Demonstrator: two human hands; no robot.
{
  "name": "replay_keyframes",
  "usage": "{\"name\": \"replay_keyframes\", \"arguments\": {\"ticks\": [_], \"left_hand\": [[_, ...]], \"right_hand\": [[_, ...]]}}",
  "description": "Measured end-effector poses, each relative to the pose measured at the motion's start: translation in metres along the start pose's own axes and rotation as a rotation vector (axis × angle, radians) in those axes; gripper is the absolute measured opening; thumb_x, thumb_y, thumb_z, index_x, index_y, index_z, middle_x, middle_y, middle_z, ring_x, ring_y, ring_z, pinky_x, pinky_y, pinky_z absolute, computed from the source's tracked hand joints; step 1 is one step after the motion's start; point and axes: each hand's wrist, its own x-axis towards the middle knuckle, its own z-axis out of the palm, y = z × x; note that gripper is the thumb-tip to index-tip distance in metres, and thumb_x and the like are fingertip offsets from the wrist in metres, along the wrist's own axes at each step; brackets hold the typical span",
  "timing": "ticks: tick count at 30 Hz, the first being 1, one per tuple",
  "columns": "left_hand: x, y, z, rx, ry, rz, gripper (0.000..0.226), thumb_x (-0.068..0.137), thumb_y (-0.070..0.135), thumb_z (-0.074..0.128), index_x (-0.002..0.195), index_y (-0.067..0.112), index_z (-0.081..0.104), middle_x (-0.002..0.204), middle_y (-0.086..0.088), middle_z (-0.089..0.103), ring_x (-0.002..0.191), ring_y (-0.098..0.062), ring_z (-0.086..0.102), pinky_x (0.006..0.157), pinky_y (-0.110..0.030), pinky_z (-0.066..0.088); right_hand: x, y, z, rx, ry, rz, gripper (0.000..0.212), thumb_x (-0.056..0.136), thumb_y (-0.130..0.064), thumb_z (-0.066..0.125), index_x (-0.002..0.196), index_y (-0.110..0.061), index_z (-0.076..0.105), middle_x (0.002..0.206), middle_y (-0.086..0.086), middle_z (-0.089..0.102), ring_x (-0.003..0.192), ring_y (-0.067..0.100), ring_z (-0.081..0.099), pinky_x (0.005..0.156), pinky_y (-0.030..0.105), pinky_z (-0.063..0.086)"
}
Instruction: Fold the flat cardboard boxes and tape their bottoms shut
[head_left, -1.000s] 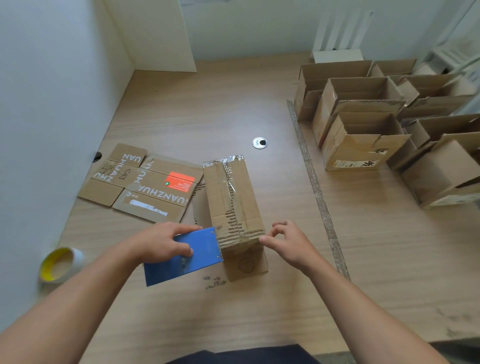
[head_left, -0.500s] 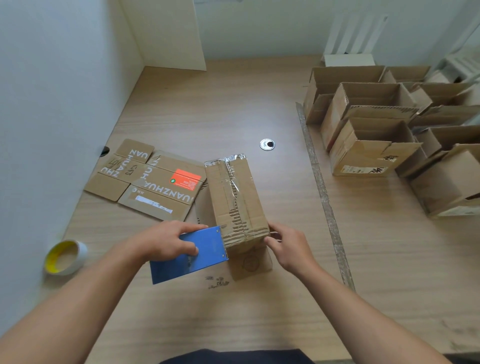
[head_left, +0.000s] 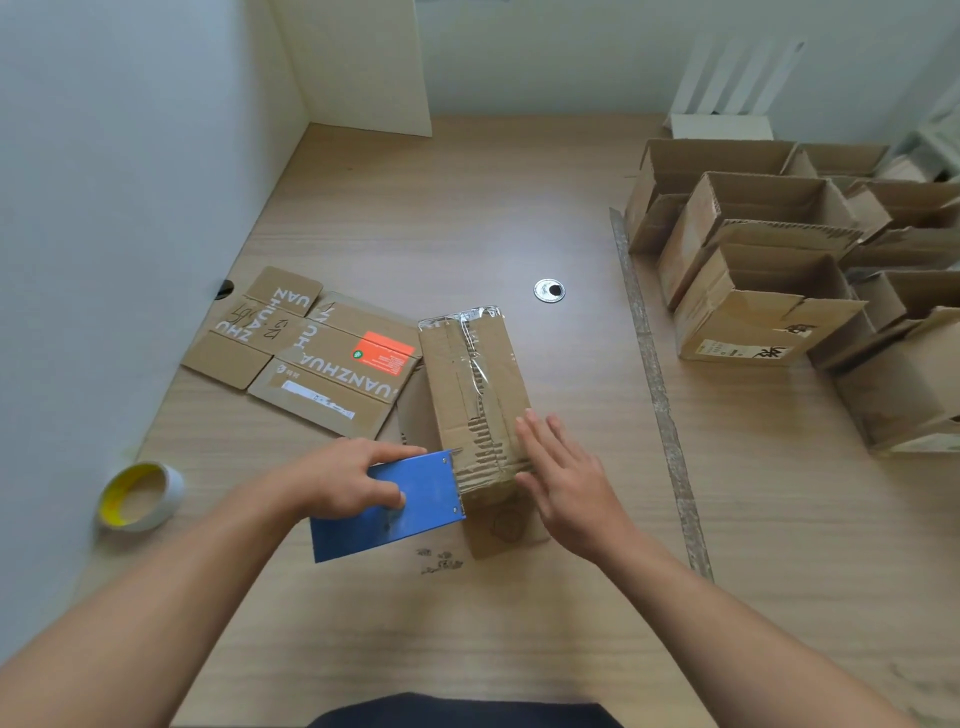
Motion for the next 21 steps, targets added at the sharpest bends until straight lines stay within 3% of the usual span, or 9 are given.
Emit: {"name": "replay_keyframes", "arguments": {"ticks": [2, 4, 9, 13, 17, 21], "left_hand": [[-0.001, -0.001, 0.002, -0.006, 0.007, 0.003, 0.068, 0.069, 0.050, 0.056, 0.135, 0.059, 0.044, 0.118, 0.013, 0.062, 0.102, -0.010, 0.059, 0.093, -0.032, 0.048], [-0.002, -0.001, 0.003, -0.015, 0.020, 0.015, 0.070, 0.067, 0.050, 0.055, 0.135, 0.059, 0.043, 0.119, 0.013, 0.062, 0.103, -0.010, 0.058, 0.092, -0.031, 0.048], [-0.006, -0.010, 0.007, -0.043, 0.039, 0.030, 0.070, 0.068, 0.050, 0.056, 0.137, 0.057, 0.044, 0.123, 0.016, 0.060, 0.106, -0.008, 0.057, 0.091, -0.027, 0.046], [-0.019, -0.025, 0.005, -0.126, 0.014, 0.083, 0.060, 0.072, 0.046, 0.060, 0.128, 0.062, 0.046, 0.125, 0.023, 0.059, 0.108, 0.001, 0.056, 0.093, -0.024, 0.045], [-0.033, -0.046, 0.002, -0.118, 0.021, 0.063, 0.056, 0.070, 0.048, 0.060, 0.121, 0.068, 0.044, 0.128, 0.026, 0.055, 0.114, -0.001, 0.053, 0.099, -0.026, 0.042], [-0.024, -0.045, 0.002, -0.042, 0.086, 0.004, 0.063, 0.077, 0.048, 0.060, 0.136, 0.060, 0.042, 0.128, 0.017, 0.057, 0.110, -0.008, 0.055, 0.094, -0.028, 0.045]], "right_hand": [[0.007, -0.001, 0.007, -0.117, -0.004, -0.232, 0.057, 0.100, -0.050, 0.034, 0.154, -0.033, 0.027, 0.163, -0.009, 0.023, 0.151, 0.022, 0.019, 0.113, 0.044, 0.027], [0.013, 0.000, 0.015, -0.199, -0.029, -0.323, 0.054, 0.099, -0.051, 0.036, 0.151, -0.035, 0.033, 0.160, -0.009, 0.031, 0.149, 0.023, 0.025, 0.114, 0.045, 0.026], [0.016, 0.005, 0.026, -0.187, 0.048, -0.275, 0.049, 0.096, -0.036, 0.047, 0.144, -0.041, 0.039, 0.151, -0.014, 0.046, 0.143, 0.017, 0.034, 0.105, 0.043, 0.036], [0.018, 0.002, 0.026, -0.158, 0.099, -0.280, 0.043, 0.096, -0.042, 0.045, 0.138, -0.039, 0.045, 0.144, -0.010, 0.054, 0.137, 0.020, 0.043, 0.098, 0.046, 0.046], [0.019, 0.001, 0.026, -0.136, 0.096, -0.277, 0.041, 0.096, -0.044, 0.044, 0.136, -0.038, 0.047, 0.143, -0.007, 0.056, 0.137, 0.022, 0.039, 0.096, 0.051, 0.047], [0.019, 0.001, 0.027, -0.108, 0.063, -0.271, 0.042, 0.095, -0.042, 0.044, 0.137, -0.036, 0.047, 0.144, -0.005, 0.055, 0.138, 0.024, 0.036, 0.096, 0.055, 0.046]]}}
